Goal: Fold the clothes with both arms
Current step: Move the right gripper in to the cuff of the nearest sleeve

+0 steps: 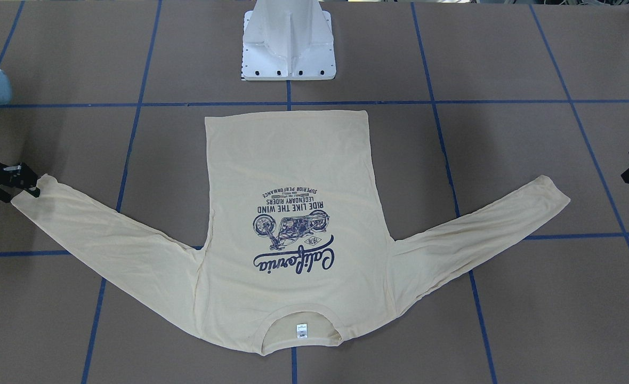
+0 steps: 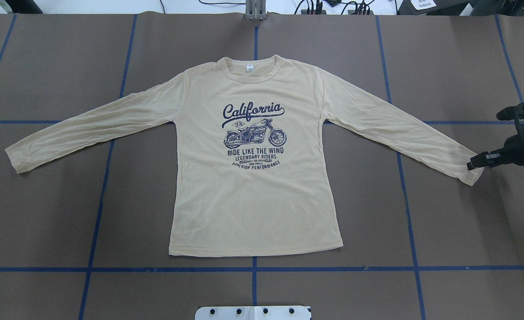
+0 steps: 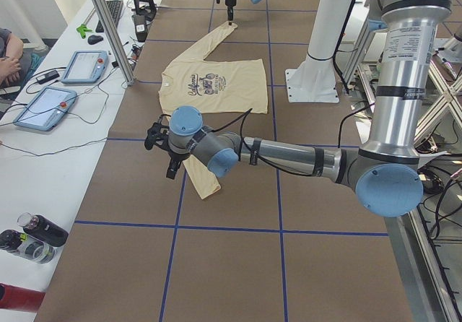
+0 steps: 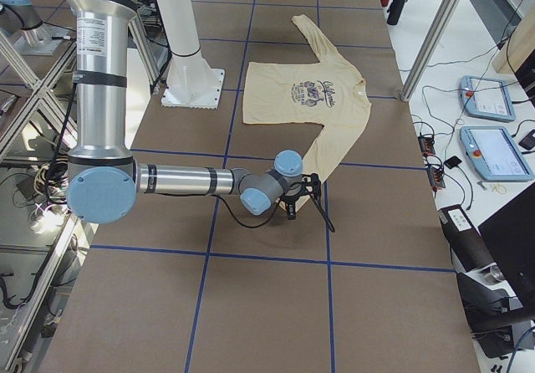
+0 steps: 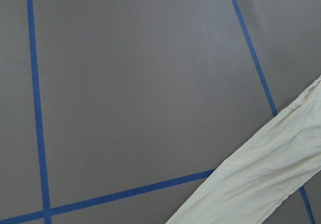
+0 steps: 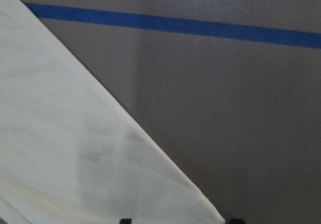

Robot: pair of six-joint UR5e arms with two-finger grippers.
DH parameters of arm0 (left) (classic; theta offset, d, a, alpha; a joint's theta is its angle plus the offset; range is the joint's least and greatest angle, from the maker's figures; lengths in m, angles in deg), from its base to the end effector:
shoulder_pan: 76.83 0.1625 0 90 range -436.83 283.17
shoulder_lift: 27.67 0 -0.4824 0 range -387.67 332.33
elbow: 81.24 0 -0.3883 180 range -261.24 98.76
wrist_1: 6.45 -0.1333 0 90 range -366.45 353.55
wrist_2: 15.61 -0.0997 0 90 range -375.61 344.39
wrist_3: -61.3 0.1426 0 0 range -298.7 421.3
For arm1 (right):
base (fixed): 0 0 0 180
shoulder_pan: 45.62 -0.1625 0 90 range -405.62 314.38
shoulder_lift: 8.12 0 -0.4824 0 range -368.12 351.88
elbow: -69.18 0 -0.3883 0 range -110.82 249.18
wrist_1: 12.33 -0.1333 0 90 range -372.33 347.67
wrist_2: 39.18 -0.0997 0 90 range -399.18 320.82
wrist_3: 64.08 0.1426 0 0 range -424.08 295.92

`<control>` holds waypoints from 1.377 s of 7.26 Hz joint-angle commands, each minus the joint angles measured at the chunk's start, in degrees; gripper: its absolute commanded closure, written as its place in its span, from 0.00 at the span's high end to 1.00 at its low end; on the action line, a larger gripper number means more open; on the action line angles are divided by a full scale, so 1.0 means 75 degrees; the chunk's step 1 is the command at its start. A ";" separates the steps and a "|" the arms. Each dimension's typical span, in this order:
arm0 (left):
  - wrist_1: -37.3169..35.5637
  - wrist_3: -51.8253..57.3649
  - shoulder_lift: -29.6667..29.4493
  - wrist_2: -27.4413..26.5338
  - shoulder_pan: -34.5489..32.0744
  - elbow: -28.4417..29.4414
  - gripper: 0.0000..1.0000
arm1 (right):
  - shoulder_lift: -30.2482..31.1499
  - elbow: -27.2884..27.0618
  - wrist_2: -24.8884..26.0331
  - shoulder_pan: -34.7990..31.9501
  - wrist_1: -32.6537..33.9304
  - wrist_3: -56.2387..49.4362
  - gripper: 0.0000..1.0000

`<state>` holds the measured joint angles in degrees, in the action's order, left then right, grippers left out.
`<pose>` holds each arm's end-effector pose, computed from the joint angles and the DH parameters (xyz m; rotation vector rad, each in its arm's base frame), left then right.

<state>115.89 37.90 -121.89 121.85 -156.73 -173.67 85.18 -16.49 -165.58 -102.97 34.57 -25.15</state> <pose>0.0703 -0.5556 0.6108 0.3828 0.9430 0.0699 -0.2314 -0.4514 0.7313 0.1253 -0.8470 -0.0937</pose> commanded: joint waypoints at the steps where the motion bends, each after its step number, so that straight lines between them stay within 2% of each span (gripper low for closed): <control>1: 0.0000 0.0003 0.0000 0.0000 0.0000 -0.0005 1.00 | -0.0005 0.0055 0.0001 0.0006 0.0005 0.0001 0.73; 2: 0.0000 0.0003 0.0000 0.0000 0.0000 -0.0005 1.00 | -0.0017 0.0055 0.0001 0.0006 0.0005 0.0001 0.65; 4: 0.0000 -0.0009 0.0012 0.0000 0.0000 -0.0005 1.00 | -0.0017 0.0021 -0.0022 0.0006 -0.0007 -0.0011 0.15; 5: 0.0000 0.0003 0.0012 0.0000 0.0000 -0.0005 1.00 | -0.0017 -0.0015 -0.0022 0.0006 -0.0007 -0.0011 0.00; 9: 0.0000 0.0003 0.0000 0.0000 0.0000 -0.0005 1.00 | -0.0122 -0.0354 -0.0198 -0.0029 -0.0042 0.0163 0.00; 10: 0.0000 0.0003 0.0000 0.0000 0.0000 -0.0005 1.00 | -0.0134 -0.0691 -0.0395 -0.0041 -0.0030 0.0501 0.00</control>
<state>115.89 37.92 -121.89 121.85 -156.73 -173.67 84.46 -19.30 -167.22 -103.14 34.38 -23.79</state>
